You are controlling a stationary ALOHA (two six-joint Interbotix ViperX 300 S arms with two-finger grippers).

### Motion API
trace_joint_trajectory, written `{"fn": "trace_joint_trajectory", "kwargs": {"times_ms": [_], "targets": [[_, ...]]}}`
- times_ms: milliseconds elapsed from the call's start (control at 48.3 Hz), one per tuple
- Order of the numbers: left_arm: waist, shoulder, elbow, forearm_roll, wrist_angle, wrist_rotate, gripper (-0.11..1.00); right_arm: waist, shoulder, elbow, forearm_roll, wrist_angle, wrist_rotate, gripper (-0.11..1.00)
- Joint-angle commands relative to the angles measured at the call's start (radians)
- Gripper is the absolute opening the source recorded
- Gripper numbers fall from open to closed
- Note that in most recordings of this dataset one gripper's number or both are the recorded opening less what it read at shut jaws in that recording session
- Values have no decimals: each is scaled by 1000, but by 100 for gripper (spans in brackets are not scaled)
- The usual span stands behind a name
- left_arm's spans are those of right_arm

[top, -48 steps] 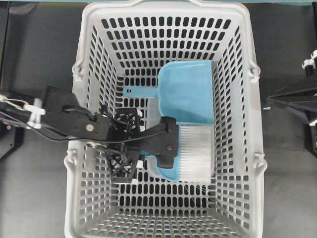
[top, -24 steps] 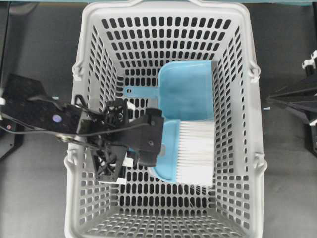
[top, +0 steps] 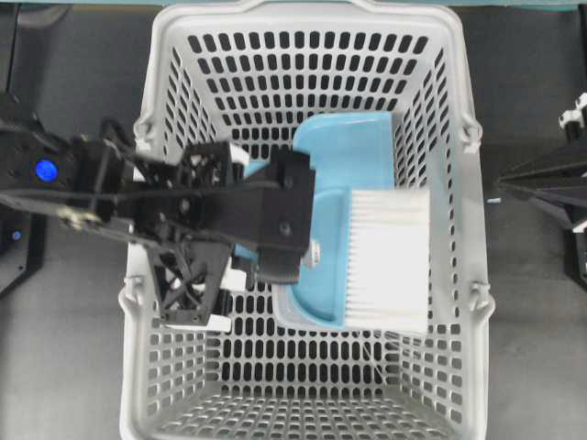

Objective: Pick up the hand brush from the shopping basket with the left arm.

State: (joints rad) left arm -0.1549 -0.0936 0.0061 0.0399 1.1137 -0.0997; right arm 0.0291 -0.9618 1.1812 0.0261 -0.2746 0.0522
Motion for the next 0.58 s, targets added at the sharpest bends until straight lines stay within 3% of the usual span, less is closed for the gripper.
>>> {"fn": "trace_joint_trajectory", "kwargs": {"times_ms": [0, 559], "targets": [[9, -25, -63, 5, 32, -8, 26, 2, 3, -6, 5, -5, 0, 0], [14, -21, -77, 5, 43, -8, 26, 2, 2, 0, 5, 0, 0, 0]]}}
